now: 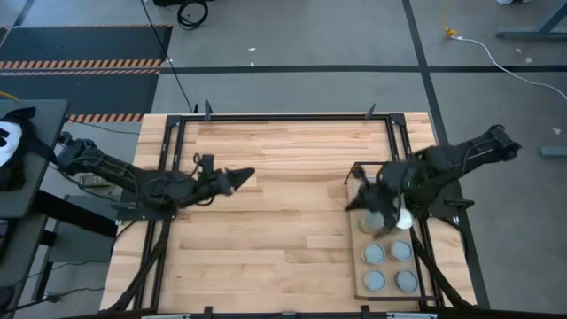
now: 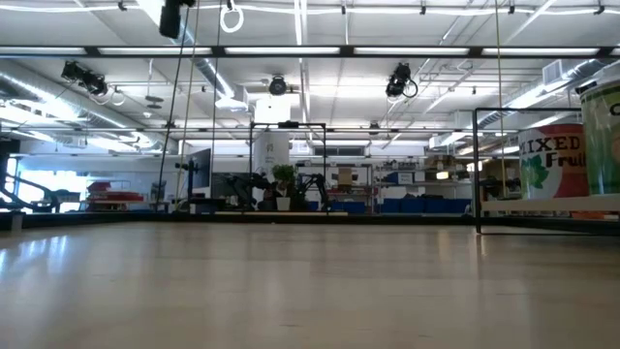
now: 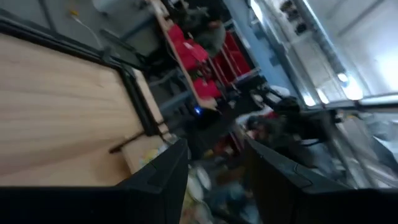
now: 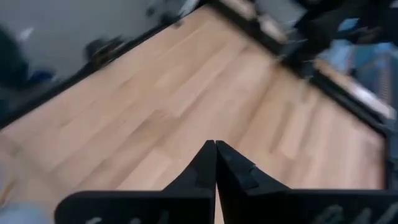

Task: Pick and place cans onto a shelf
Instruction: Return to Home Position

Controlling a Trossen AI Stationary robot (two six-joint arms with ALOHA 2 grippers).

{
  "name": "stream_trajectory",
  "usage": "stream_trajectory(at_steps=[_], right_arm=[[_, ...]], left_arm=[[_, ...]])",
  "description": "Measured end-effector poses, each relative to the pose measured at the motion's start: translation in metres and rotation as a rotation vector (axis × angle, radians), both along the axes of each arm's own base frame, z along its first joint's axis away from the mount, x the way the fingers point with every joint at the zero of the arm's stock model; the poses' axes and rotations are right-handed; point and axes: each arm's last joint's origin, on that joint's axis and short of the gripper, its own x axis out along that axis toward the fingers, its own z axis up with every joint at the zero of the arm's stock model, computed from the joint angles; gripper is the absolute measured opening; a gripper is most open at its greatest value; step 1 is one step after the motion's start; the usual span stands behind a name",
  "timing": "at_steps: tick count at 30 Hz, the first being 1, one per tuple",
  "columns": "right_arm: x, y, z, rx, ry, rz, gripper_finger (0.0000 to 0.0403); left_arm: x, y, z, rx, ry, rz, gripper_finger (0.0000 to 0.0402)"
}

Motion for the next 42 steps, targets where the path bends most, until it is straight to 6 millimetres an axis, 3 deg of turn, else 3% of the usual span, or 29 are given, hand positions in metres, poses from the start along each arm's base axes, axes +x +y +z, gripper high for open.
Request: stream_trajectory(at_steps=[6,12,16,23,29,36,42], right_arm=[[-0.004,-0.038,0.014,0.191,-0.161,-0.091,0.0004],[-0.035,-0.067,-0.015,0.406,-0.241,-0.245,0.0003],[-0.056,-0.070,-0.020,0.538,-0.375,-0.335,0.0003],[-0.070,-0.070,-0.024,0.672,-0.362,-0.389,0.0018],[-0.079,-0.070,-0.007,0.731,-0.520,-0.346,0.0005],[-0.112,-0.070,0.009,0.733,-0.748,-0.307,0.0003],[-0.133,-0.072,0.012,0.774,-0.855,-0.395,0.0008]], left_arm=[[0.012,0.028,-0.004,0.000,0.006,0.115,0.0162],[0.006,0.057,0.012,0.106,-0.052,0.111,0.0163],[0.002,0.066,0.020,0.193,-0.069,0.160,0.0163],[0.004,0.067,0.018,0.280,-0.005,0.180,0.0163],[0.002,0.065,0.021,0.426,0.048,0.127,0.0162],[-0.020,0.063,0.036,0.612,0.012,0.072,0.0148],[-0.046,0.069,0.007,0.613,-0.064,0.110,0.0096]])
